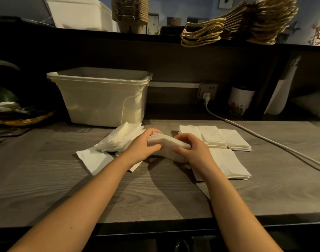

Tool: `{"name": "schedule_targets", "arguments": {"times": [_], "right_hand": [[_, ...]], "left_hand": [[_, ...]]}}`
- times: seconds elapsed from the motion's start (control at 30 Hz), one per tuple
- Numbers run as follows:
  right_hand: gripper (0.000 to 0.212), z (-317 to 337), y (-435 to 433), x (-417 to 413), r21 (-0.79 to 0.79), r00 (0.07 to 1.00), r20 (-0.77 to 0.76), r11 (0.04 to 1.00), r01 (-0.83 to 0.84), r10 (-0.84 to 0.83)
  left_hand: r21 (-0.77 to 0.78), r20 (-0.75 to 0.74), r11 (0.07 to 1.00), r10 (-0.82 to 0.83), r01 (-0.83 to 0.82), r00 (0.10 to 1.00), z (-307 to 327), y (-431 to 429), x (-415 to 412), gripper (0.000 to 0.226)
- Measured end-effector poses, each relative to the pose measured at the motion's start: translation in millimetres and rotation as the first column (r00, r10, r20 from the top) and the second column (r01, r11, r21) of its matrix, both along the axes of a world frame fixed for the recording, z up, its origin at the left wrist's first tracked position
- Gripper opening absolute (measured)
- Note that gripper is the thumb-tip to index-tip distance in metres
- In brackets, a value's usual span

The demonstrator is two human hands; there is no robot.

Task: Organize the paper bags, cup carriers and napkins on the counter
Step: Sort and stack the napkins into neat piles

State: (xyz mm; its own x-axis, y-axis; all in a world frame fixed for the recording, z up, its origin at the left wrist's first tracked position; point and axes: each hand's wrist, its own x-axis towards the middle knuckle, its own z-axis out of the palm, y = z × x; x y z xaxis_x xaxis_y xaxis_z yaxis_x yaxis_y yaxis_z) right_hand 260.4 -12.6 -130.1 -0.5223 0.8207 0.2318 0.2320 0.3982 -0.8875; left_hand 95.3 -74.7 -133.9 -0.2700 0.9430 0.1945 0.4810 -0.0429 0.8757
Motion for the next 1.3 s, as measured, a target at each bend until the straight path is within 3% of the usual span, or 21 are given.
{"name": "schedule_targets", "arguments": {"times": [0.17, 0.37, 0.5, 0.7, 0.97, 1.13, 1.3], "right_hand": [[0.03, 0.2, 2.5, 0.8, 0.039, 0.998, 0.057, 0.999, 0.028, -0.03], [0.035, -4.9, 5.8, -3.6, 0.096, 0.979, 0.195, 0.995, 0.037, -0.055], [0.024, -4.7, 8.0, -3.4, 0.114, 0.983, 0.153, 0.99, 0.085, -0.102], [0.026, -3.2, 5.7, -3.7, 0.127, 0.984, 0.163, 0.99, 0.057, -0.078], [0.034, -0.1, 0.8, -2.5, 0.106, 0.99, 0.141, 0.994, 0.006, -0.021], [0.028, -2.5, 2.5, -4.7, 0.135, 0.978, 0.207, 0.991, 0.012, -0.04], [0.02, -0.5, 3.4, -4.3, 0.159, 0.982, 0.18, 0.987, 0.033, -0.062]], "left_hand": [[0.042, 0.117, 0.998, 0.033, -0.038, 0.993, -0.8, 2.0, 3.4, 0.056], [0.13, 0.361, 0.99, 0.004, -0.055, 0.933, -0.8, 10.0, 23.2, 0.049], [0.136, 0.334, 0.985, 0.056, -0.107, 0.941, 1.0, 10.5, 24.8, 0.044], [0.139, 0.27, 0.977, 0.121, -0.162, 0.955, -0.5, 9.1, 23.4, 0.031], [0.148, 0.358, 0.969, 0.134, -0.198, 0.924, -1.1, 9.7, 22.3, 0.028], [0.147, 0.323, 0.987, 0.014, -0.065, 0.946, -2.9, 8.8, 25.5, 0.028], [0.168, 0.278, 0.983, 0.029, -0.078, 0.96, 0.1, 7.2, 28.0, 0.035]]}}
